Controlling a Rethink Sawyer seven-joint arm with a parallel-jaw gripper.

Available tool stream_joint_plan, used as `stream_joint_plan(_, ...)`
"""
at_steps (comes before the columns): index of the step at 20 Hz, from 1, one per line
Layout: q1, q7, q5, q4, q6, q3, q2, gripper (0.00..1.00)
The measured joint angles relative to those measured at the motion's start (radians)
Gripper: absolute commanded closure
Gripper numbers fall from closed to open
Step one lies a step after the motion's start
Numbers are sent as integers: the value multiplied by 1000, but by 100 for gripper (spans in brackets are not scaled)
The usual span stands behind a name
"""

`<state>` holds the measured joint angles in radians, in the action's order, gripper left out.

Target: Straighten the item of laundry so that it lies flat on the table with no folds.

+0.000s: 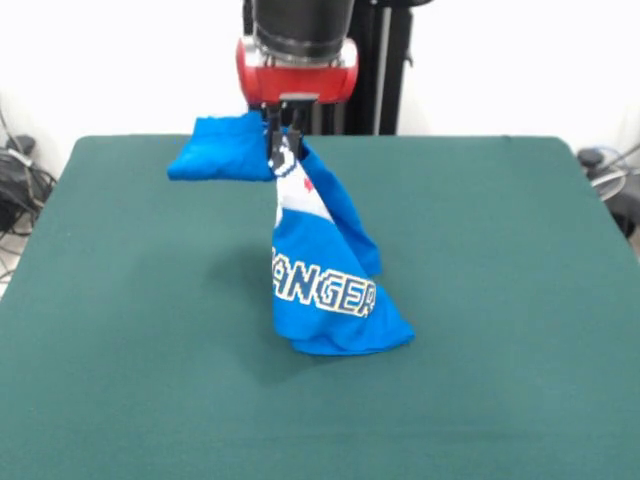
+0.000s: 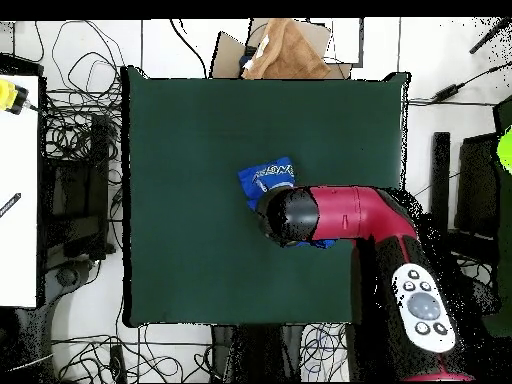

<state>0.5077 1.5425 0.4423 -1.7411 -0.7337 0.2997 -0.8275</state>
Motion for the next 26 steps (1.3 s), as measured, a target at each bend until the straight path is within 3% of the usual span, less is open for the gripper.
stream_joint_plan(5, -19, 0, -28, -80, -1, 12, -183, 100)
stream_joint_plan(12, -46, 0, -38, -102, 0, 13, -368, 100)
stream_joint_plan(21, -51, 0, -37, -174, 93, 13, -480, 100)
stream_joint_plan(26, -62, 0, -31, -215, 169, 13, -492, 100)
